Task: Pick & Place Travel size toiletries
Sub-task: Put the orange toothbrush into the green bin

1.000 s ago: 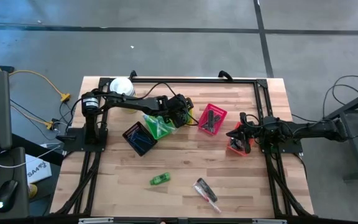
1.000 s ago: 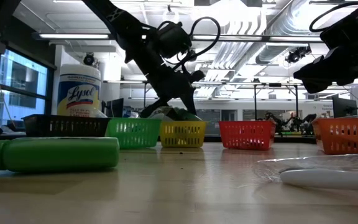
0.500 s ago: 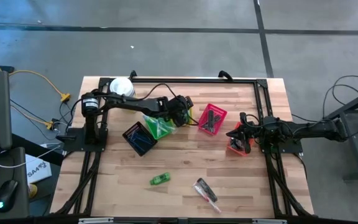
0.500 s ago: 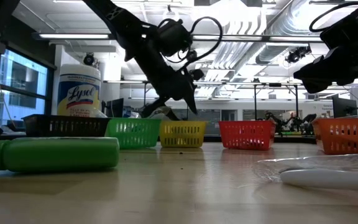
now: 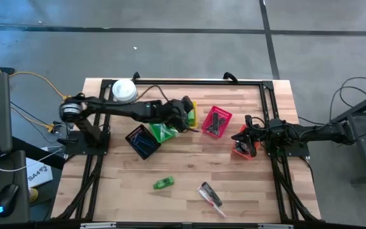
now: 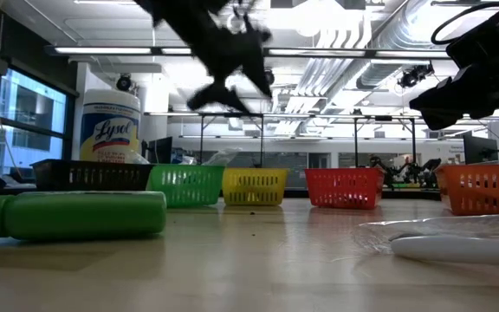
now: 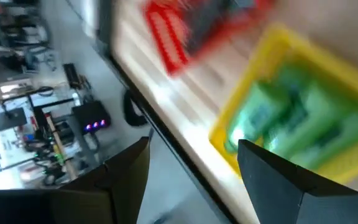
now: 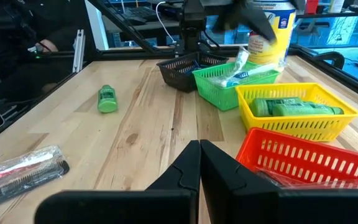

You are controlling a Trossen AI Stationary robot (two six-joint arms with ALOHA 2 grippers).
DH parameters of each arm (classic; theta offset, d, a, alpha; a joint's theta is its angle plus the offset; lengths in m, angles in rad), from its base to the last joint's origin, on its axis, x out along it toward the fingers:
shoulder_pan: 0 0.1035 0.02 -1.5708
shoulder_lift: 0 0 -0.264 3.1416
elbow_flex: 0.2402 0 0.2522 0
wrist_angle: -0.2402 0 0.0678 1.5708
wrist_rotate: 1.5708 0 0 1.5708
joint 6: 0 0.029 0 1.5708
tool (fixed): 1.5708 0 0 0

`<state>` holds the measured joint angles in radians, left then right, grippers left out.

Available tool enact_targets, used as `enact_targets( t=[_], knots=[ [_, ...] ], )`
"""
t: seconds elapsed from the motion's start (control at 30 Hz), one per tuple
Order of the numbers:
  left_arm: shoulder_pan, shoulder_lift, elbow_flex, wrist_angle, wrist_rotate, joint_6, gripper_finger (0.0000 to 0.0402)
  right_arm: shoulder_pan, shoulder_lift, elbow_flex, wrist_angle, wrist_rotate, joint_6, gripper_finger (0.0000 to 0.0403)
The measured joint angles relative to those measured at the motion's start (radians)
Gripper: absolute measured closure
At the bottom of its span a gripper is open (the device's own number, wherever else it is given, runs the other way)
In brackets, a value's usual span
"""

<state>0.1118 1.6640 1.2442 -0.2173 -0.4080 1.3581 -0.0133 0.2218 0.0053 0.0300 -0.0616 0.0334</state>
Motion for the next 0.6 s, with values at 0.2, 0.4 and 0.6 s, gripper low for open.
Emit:
enact_targets(
  t=[0.2, 0.4, 0.6],
  knots=[
    [0.0, -0.221, 0.001, -0.141, 0.217, -0.399, 0.0168, 0.0, 0.0, 0.0, 0.0, 0.0, 0.0, 0.0401],
    [-0.001, -0.442, 0.001, -0.31, 0.263, -0.877, 0.0168, 0.0, 0.0, 0.0, 0.002, 0.0, 0.0, 0.0401],
    [-0.002, -0.605, -0.058, -0.396, 0.346, -1.133, 0.0168, 0.0, 0.0, 0.0, 0.002, 0.001, 0.0, 0.0401]
  ],
)
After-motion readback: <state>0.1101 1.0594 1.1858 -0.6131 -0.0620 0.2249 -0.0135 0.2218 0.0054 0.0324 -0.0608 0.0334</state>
